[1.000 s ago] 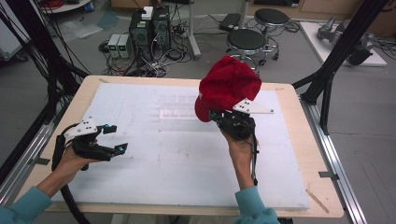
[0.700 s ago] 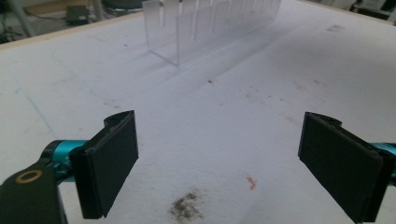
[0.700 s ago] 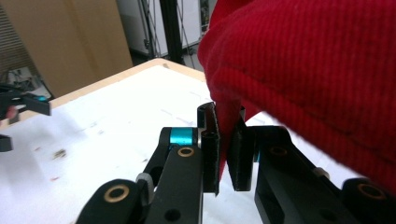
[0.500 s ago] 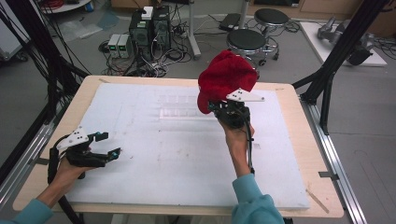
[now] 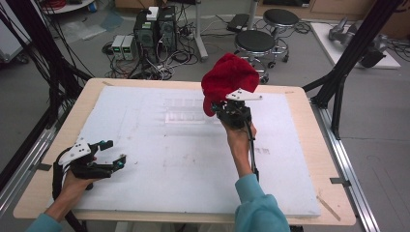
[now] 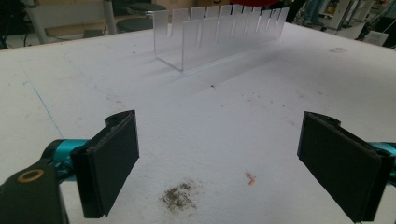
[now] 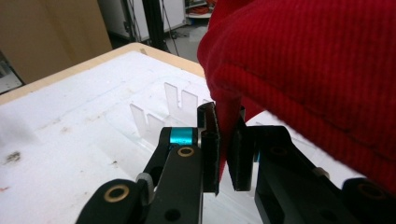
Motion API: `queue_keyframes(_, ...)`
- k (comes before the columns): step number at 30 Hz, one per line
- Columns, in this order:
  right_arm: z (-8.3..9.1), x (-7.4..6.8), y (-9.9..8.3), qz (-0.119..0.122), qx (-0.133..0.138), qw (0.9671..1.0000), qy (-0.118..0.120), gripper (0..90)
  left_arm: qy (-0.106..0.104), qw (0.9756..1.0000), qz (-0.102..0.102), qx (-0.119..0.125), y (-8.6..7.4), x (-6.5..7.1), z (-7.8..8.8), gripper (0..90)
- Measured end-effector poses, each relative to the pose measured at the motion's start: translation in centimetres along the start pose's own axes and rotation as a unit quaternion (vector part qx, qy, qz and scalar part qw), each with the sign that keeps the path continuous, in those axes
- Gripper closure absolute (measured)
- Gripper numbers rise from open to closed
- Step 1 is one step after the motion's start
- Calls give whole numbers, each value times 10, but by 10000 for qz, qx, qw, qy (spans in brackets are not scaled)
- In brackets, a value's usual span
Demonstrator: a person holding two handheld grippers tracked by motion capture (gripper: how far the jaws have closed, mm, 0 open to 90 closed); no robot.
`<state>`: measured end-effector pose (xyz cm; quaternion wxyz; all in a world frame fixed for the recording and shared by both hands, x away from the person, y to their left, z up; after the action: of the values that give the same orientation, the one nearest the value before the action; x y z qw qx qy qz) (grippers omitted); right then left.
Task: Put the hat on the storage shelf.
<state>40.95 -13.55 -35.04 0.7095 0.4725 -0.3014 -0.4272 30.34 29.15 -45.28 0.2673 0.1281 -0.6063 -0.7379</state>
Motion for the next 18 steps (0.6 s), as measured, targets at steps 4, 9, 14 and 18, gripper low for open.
queue_keyframes(4,-5,0,-2,21,-86,10000,-43,852,99,9995,-159,239,-1,3,4,131)
queue_keyframes(9,-11,0,-5,10,-132,9999,-54,852,150,9992,-243,266,-2,5,5,135)
queue_keyframes(14,-19,-3,-8,90,-236,9996,-95,852,263,9980,-294,494,-3,6,9,156)
queue_keyframes(18,-27,-3,-12,51,-296,9995,-109,851,422,9975,-255,499,-3,6,9,183)
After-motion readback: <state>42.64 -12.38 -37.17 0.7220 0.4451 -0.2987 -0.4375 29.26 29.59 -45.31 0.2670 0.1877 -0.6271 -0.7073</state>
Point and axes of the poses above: each handheld gripper's, and its own axes: z roughly backward along the jaws, y roughly out of its top, x roughly to its right, the point moved 2 cm from there along -z, roughly forward along the jaws, and after that the axes turned 12 degrees about -y, right-handed, at the moved point
